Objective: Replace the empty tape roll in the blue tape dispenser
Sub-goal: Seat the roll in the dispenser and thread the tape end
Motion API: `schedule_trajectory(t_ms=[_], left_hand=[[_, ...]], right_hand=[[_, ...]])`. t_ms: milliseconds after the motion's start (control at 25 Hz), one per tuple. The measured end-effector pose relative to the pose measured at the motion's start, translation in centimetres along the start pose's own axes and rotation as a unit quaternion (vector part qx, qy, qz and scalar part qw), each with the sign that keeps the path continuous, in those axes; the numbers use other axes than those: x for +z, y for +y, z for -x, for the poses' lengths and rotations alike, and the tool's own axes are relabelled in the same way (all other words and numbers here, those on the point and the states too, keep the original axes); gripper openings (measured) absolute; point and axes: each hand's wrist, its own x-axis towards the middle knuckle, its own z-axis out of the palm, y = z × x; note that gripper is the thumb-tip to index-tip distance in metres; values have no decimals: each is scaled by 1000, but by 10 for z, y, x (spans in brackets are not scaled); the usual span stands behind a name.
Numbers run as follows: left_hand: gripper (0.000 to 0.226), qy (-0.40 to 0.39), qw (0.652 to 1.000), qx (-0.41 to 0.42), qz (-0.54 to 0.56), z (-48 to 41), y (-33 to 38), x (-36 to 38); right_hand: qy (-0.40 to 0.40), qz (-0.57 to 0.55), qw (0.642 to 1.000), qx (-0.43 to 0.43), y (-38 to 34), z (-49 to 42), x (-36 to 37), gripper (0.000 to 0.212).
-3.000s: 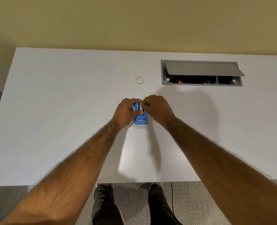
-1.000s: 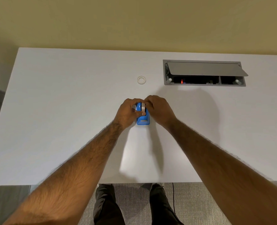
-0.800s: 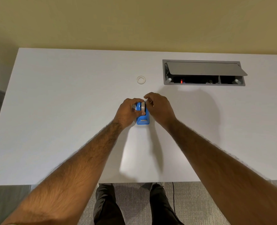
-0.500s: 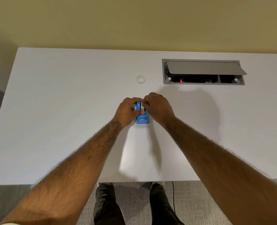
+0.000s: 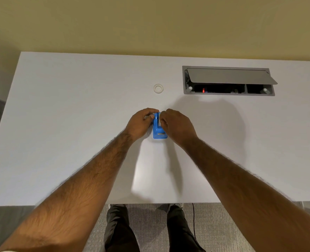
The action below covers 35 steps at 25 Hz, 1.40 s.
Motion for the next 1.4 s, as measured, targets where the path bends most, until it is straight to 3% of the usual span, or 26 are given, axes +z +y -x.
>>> schedule_trajectory(t_ms=[160,320,400,480,520,560,680,720,800,1000,1200,1400], left_hand=[[25,24,999,-23,3,-4,6,5],[21,42,998,-15,-54,-8,9,8],[24,47,997,-17,-59,-10,9,8],[26,46,997,-25,-52,-10,8,8],[26,44,997,-29,-47,-10,8,8],[26,44,998,-31,-43,-10,8,8],[26,49,997,-32,-40,-10,8,7],[26,48,997,-34,-40,-9,8,7],[26,46,998,-38,-38,-9,9,7],[27,51,997,-32,-39,-7,12,6],[27,48,998,-37,-33,-5,14,7],[22,40,998,-36,-19,-4,13,5]], right_hand=[[14,30,999,-24,1,15,4,12],[46,26,998,-38,1,19,7,21],[48,-18,999,4,-2,21,6,19],[57,-126,982,128,-7,25,5,17],[59,-209,952,216,-10,27,4,17],[56,-318,894,310,-13,26,3,17],[4,-578,633,516,-25,24,-7,15],[-17,-608,582,540,-26,22,-9,15],[-49,-638,533,553,-28,17,-12,16],[-85,-680,491,538,-30,10,-8,15],[-45,-691,469,548,-35,8,-3,12],[-33,-676,482,557,-39,8,-2,12]])
